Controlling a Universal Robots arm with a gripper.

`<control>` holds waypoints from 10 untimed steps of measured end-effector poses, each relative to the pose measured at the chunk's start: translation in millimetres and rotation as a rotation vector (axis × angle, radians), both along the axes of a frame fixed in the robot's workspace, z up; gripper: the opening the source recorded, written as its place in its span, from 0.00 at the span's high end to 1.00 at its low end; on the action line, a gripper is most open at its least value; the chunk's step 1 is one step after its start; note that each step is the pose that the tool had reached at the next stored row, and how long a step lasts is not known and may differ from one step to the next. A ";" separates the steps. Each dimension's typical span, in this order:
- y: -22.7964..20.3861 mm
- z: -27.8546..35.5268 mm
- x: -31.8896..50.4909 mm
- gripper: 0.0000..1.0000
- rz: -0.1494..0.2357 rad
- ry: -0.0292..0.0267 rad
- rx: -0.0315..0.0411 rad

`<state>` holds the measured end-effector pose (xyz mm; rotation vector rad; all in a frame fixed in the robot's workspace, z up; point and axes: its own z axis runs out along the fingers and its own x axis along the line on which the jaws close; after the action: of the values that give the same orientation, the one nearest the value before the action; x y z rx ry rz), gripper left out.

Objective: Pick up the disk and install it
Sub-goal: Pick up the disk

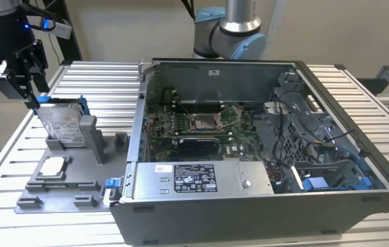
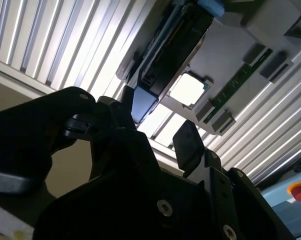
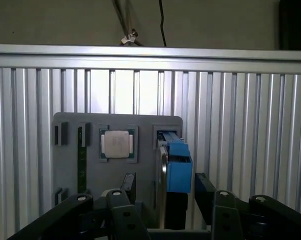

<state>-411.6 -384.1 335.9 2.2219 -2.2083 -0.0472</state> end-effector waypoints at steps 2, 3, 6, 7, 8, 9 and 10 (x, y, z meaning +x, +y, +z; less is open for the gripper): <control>0.0 -1.7 0.0 0.00 0.000 -0.0001 0.0001; 0.0 -2.9 0.0 0.00 0.000 0.0001 0.0000; 0.0 -8.4 0.1 0.00 0.000 0.0000 0.0001; 0.0 -10.2 0.1 0.00 0.000 0.0000 0.0001; 0.0 -12.0 0.2 0.00 0.000 -0.0001 0.0003; 0.0 -13.8 0.3 0.00 0.000 -0.0001 0.0003; 0.0 -15.7 0.5 0.00 0.000 0.0000 0.0003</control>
<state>-411.1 -384.1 320.2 2.2220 -2.2084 -0.0475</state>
